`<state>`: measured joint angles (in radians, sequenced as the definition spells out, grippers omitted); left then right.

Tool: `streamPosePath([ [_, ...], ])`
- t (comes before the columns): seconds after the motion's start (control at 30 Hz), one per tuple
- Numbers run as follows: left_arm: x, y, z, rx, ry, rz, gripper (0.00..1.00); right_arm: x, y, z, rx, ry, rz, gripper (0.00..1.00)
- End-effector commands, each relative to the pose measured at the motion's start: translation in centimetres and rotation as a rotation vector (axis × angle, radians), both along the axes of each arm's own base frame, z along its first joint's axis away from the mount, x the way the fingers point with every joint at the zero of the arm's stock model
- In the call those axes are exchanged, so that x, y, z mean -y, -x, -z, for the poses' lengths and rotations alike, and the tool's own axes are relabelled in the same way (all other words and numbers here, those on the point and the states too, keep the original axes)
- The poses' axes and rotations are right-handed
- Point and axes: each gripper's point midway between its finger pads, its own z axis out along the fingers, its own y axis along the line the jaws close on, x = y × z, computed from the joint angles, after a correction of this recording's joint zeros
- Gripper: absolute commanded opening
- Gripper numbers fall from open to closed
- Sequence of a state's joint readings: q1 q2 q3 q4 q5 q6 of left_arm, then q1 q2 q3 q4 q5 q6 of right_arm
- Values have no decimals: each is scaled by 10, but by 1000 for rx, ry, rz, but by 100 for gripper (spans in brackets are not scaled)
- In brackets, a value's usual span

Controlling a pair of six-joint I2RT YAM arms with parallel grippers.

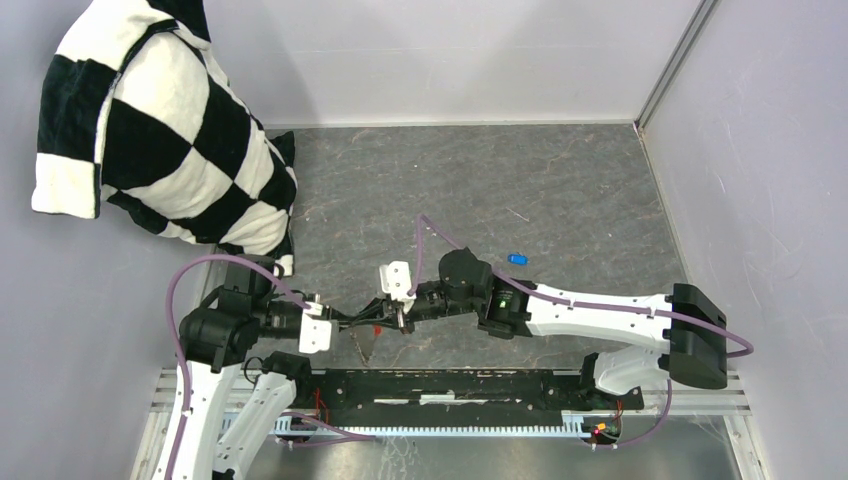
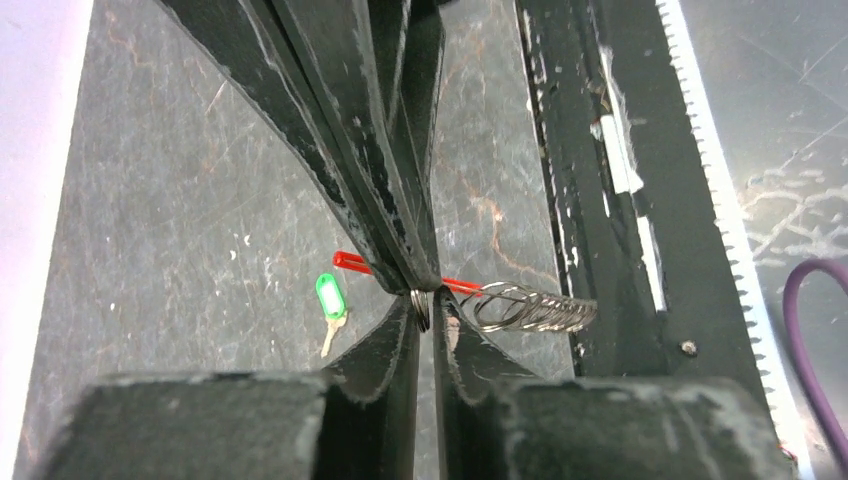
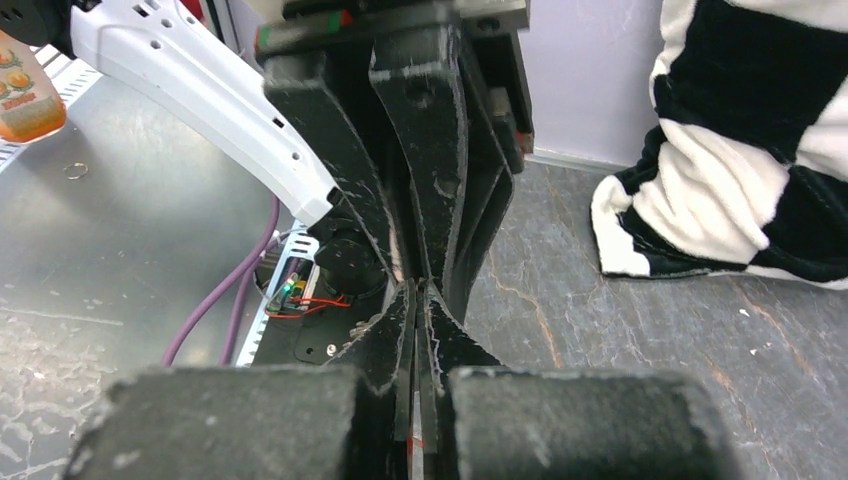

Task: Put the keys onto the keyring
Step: Adjust the keyring.

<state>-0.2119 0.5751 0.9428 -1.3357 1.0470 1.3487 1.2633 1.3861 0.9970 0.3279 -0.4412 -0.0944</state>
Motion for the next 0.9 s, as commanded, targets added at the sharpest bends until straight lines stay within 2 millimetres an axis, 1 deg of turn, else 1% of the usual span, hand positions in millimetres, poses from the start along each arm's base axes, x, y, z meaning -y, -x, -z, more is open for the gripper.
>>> streamPosePath([
  [0.0, 11, 3, -32, -2, 110, 9, 27, 5, -5, -8, -10, -68, 56, 0],
  [0.03, 11, 2, -32, -10, 115, 1, 31, 7, -4, -11, -19, -94, 57, 0],
  [0.07, 11, 2, -32, -21, 119, -6, 32, 10, -3, -13, -32, -118, 57, 0],
  [0.1, 12, 2, -32, -29, 124, -12, 33, 13, -2, -20, -37, -161, 54, 0],
  [0.13, 12, 2, -32, -39, 128, -17, 33, 18, 1, -22, -62, -190, 51, 1],
  [0.17, 12, 3, -33, -43, 134, -18, 33, 22, 2, -29, -77, -237, 50, 0],
  [0.27, 13, 6, -31, -62, 142, -21, 31, 34, 6, -39, -117, -337, 38, 0],
  [0.37, 12, 7, -28, -68, 141, -25, 30, 42, 7, -47, -154, -402, 28, 0],
  [0.53, 14, 5, -31, -89, 159, -35, 30, 41, 9, -47, -186, -425, 11, 0],
  [0.67, 14, 6, -29, -125, 161, -43, 29, 39, 10, -48, -181, -423, 3, 0],
  [0.73, 15, 6, -29, -132, 163, -44, 31, 36, 10, -48, -180, -413, -5, 0],
  [0.87, 16, 5, -35, -147, 180, -46, 33, 33, 10, -47, -176, -402, -7, 0],
])
